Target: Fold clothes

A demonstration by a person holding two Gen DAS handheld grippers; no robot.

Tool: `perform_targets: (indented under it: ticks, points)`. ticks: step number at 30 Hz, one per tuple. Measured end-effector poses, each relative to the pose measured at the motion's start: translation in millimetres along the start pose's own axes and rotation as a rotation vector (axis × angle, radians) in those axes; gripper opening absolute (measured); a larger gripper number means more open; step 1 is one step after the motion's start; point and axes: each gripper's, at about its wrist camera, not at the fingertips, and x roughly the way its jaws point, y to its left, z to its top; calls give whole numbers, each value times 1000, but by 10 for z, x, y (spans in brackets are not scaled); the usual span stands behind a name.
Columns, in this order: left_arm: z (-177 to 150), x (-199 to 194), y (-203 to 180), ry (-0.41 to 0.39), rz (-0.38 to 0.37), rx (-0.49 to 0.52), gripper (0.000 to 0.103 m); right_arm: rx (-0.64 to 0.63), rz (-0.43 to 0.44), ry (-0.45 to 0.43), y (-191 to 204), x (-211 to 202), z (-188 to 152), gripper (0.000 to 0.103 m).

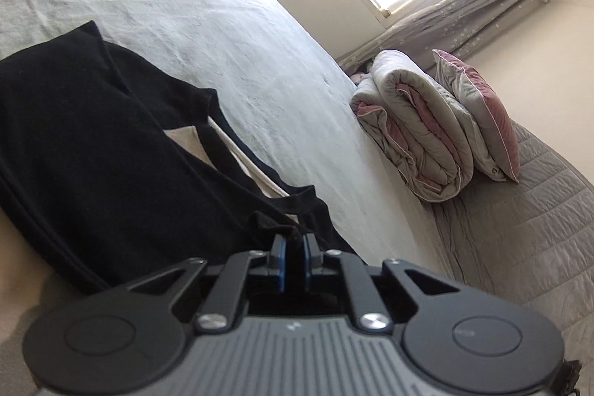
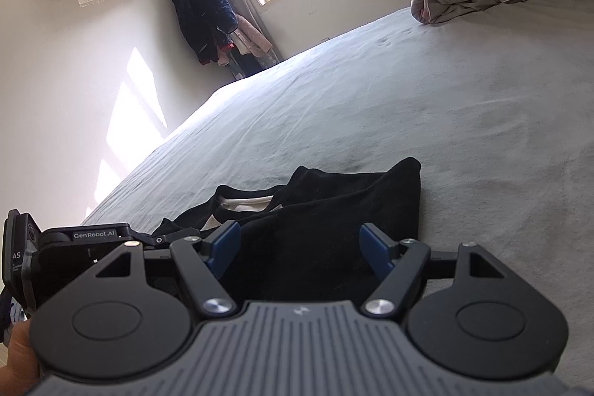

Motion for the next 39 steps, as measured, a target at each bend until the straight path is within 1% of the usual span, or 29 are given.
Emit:
perform_targets:
  ticks: [1, 3, 4, 5, 7, 8, 9, 12, 14, 15, 18, 21, 23, 25, 28, 29, 30, 31, 32, 33, 34, 35, 36, 37, 38, 39]
  points:
    - [-42, 94, -83, 61, -47, 35, 10, 21, 12, -3, -29, -9, 8, 75]
    - [-133, 259, -218, 191, -112, 96, 12, 64, 35, -9, -88, -26, 23, 75]
    - [-199, 308, -278, 244, -143, 132, 19, 85, 46, -12, -117, -35, 31, 75]
    - [-254, 305, -326, 269, -171, 170, 22, 106, 58, -15, -146, -44, 39, 75]
    - [-358, 263, -416, 303, -226, 252, 38, 153, 90, -22, -203, -61, 54, 75]
    - [-373, 226, -433, 304, -235, 281, 41, 177, 108, -25, -230, -68, 59, 75]
    - [-365, 178, -434, 295, -233, 303, 44, 195, 119, -26, -253, -70, 60, 75]
    - [-341, 35, -434, 270, -227, 369, 50, 242, 148, -24, -307, -61, 54, 75]
    - [-259, -50, -354, 238, -206, 366, 52, 263, 161, -15, -327, -38, 41, 75]
    - [-206, -88, -304, 218, -182, 363, 55, 263, 158, -10, -326, -29, 33, 75]
    - [8, -167, -156, 155, -59, 382, 56, 231, 129, 9, -295, -4, 16, 75]
    - [221, -210, -26, 93, 66, 429, 56, 144, 80, 29, -197, 21, -2, 71]
    - [351, -195, 80, 71, 149, 445, 57, 35, 4, 41, -74, 67, -49, 69]
    - [464, -177, 209, 54, 220, 426, 57, -74, -72, 53, 48, 113, -96, 68]
    - [580, -125, 382, 30, 289, 330, 57, -224, -155, 72, 217, 202, -206, 60]
    - [606, -107, 434, 17, 299, 288, 57, -272, -176, 75, 268, 230, -251, 54]
    - [609, -96, 467, -5, 297, 254, 57, -308, -187, 78, 299, 247, -280, 44]
    - [601, -90, 492, -32, 293, 227, 57, -338, -197, 79, 325, 258, -304, 40]
    - [581, -88, 509, -62, 292, 210, 57, -347, -205, 71, 326, 248, -303, 36]
    - [553, -91, 522, -90, 291, 202, 57, -356, -213, 63, 327, 238, -302, 26]
    - [498, -106, 554, -124, 278, 195, 57, -364, -222, 56, 328, 227, -301, 21]
    - [427, -127, 597, -165, 258, 189, 58, -373, -230, 48, 329, 217, -300, 12]
    - [356, -149, 641, -205, 239, 182, 58, -382, -238, 40, 330, 207, -299, 8]
    - [285, -171, 684, -245, 219, 176, 58, -391, -247, 32, 331, 197, -298, 8]
    - [271, -181, 690, -254, 209, 179, 58, -397, -256, 24, 331, 188, -294, 8]
    - [291, -185, 673, -243, 204, 187, 59, -394, -267, 18, 324, 181, -278, 8]
